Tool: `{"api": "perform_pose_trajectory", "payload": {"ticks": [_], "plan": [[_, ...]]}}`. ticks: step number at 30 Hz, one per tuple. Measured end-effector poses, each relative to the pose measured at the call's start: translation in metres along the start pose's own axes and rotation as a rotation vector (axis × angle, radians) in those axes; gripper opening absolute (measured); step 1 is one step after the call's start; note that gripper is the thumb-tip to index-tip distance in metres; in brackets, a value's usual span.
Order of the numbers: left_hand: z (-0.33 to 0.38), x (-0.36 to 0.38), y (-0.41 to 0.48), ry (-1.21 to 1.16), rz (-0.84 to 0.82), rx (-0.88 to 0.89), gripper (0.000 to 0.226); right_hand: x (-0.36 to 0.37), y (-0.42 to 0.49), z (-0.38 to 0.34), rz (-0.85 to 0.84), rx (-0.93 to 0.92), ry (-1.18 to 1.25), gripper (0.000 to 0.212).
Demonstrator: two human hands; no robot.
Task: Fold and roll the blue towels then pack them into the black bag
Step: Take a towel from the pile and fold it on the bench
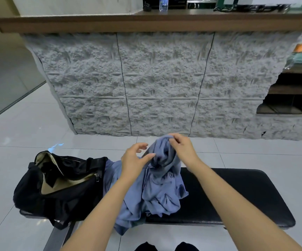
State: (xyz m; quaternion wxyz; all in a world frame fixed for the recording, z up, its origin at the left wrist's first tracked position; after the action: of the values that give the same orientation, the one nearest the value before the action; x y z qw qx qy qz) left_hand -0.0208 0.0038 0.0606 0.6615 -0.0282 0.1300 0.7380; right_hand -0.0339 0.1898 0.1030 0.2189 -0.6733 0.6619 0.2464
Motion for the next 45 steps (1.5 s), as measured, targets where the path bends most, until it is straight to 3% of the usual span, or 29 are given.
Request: {"api": "perform_pose_trajectory", "payload": {"ticks": [5,8,11,14,17,19,21,23,26,28,31,35,38,40,42,45], "plan": [[0.020,0.015,-0.008,-0.013,-0.075,0.040,0.038,-0.064,0.001,-0.051,-0.010,-0.053,0.318,0.025],[0.033,0.015,-0.006,-0.049,0.018,0.073,0.019,-0.082,-0.001,-0.058,-0.033,-0.055,0.339,0.024],[0.048,0.004,-0.002,-0.131,0.092,0.027,0.039,-0.100,0.002,-0.031,0.054,0.057,0.376,0.023],[0.052,-0.006,0.007,-0.204,0.101,-0.093,0.048,-0.106,0.002,0.019,0.116,0.233,0.316,0.025],[0.049,0.001,0.011,-0.399,0.114,-0.332,0.034,-0.087,-0.001,0.047,0.052,0.290,0.076,0.016],[0.052,0.013,0.009,-0.566,0.107,-0.469,0.025,-0.079,-0.006,0.034,0.119,0.201,-0.083,0.017],[0.054,0.025,0.007,-0.713,0.081,-0.531,0.011,-0.069,-0.015,0.002,0.175,0.001,-0.088,0.007],[0.056,0.033,0.003,-0.762,0.057,-0.555,0.005,-0.051,-0.032,-0.033,0.109,-0.174,-0.150,0.010],[0.060,0.039,-0.003,-0.764,0.016,-0.551,0.005,-0.029,-0.044,-0.049,0.059,-0.277,-0.485,0.029],[0.065,0.037,-0.006,-0.751,-0.015,-0.529,0.002,-0.031,-0.040,-0.047,0.104,-0.259,-0.541,0.014],[0.071,0.027,-0.009,-0.690,-0.043,-0.449,0.019,-0.032,-0.031,-0.040,0.054,-0.191,-0.474,0.007],[0.074,0.027,-0.012,-0.645,-0.032,-0.413,0.015,-0.031,-0.030,-0.039,-0.027,-0.189,-0.277,0.005],[0.077,0.036,-0.017,-0.688,-0.051,-0.420,0.017,-0.023,-0.039,-0.041,-0.142,-0.241,-0.292,0.035],[0.080,0.041,-0.020,-0.704,-0.061,-0.413,0.021,-0.026,-0.039,-0.037,-0.081,-0.255,-0.290,0.030],[0.082,0.039,-0.021,-0.619,-0.037,-0.373,0.023,-0.037,-0.035,-0.030,0.038,-0.226,-0.236,0.008],[0.086,0.029,-0.014,-0.288,0.002,-0.213,0.024,-0.050,-0.031,-0.027,0.048,-0.147,-0.194,0.016]]}}
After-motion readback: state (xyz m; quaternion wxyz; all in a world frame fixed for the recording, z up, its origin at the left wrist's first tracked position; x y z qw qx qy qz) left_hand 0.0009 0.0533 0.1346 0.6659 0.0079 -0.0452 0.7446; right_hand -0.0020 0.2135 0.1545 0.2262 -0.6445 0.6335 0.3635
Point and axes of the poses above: each hand's wrist, its own y-axis towards the middle knuckle, its own x-axis out of the palm, z = x × y, the point moved 7 cm from there along y, towards the middle knuckle, and after that the axes turned 15 degrees about -y, right-handed, at the moved point
